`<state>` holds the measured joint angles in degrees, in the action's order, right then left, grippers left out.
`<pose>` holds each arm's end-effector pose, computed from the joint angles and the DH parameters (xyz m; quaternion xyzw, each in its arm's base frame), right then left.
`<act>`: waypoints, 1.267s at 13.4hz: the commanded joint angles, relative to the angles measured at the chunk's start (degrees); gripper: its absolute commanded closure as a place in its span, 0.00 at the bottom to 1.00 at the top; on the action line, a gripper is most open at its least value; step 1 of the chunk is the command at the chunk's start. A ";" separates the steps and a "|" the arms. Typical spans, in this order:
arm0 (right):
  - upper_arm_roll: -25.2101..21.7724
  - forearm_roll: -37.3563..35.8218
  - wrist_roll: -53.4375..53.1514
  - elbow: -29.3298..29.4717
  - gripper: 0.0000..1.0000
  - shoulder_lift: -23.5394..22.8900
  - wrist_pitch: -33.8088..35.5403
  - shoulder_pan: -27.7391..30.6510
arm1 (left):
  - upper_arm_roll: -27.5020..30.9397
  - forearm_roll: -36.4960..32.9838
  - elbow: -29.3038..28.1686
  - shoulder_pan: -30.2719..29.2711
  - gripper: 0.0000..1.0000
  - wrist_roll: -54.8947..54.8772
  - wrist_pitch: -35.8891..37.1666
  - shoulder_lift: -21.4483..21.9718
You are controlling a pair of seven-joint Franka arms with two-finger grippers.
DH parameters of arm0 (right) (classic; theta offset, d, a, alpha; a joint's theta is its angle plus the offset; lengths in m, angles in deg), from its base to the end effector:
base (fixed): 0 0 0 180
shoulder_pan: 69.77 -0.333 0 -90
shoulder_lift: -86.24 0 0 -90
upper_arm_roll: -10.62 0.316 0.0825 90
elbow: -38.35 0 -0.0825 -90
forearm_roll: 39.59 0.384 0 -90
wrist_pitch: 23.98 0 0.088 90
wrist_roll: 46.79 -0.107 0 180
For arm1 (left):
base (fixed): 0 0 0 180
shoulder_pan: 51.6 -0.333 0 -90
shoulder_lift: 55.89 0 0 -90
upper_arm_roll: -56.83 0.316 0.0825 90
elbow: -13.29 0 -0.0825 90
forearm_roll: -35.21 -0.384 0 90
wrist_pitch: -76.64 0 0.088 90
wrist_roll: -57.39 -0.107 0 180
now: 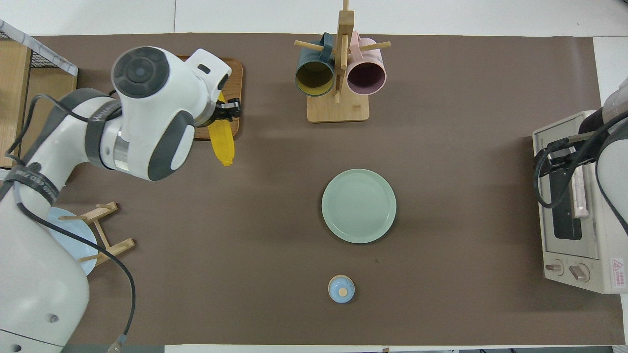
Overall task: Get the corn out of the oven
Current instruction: 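Carry the corn to the wooden tray and lower it with the left gripper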
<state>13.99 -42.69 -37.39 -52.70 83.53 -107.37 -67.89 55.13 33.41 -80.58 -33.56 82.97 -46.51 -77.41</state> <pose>0.5532 0.0074 0.5810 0.9911 0.0939 -0.0919 0.0194 0.6380 -0.2252 0.4126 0.9967 0.0446 0.0657 0.0184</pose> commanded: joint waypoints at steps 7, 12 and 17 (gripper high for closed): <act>0.50 1.69 -0.69 0.79 0.00 0.07 1.48 -0.20 | -1.90 2.68 23.29 -12.75 1.00 -21.43 0.47 -20.22; -5.12 1.43 -2.27 0.53 0.00 1.13 2.36 -6.28 | -2.35 2.50 27.60 -12.85 1.00 -23.54 0.01 -26.03; -5.21 1.70 -5.61 -0.62 0.00 3.32 1.56 -5.58 | -2.17 2.59 26.81 -12.50 0.01 -23.82 -0.68 -25.68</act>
<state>8.94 -42.42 -41.91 -52.44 85.76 -106.16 -73.96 53.00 35.47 -55.09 -46.08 60.35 -47.13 -102.34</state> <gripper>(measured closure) 0.000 0.467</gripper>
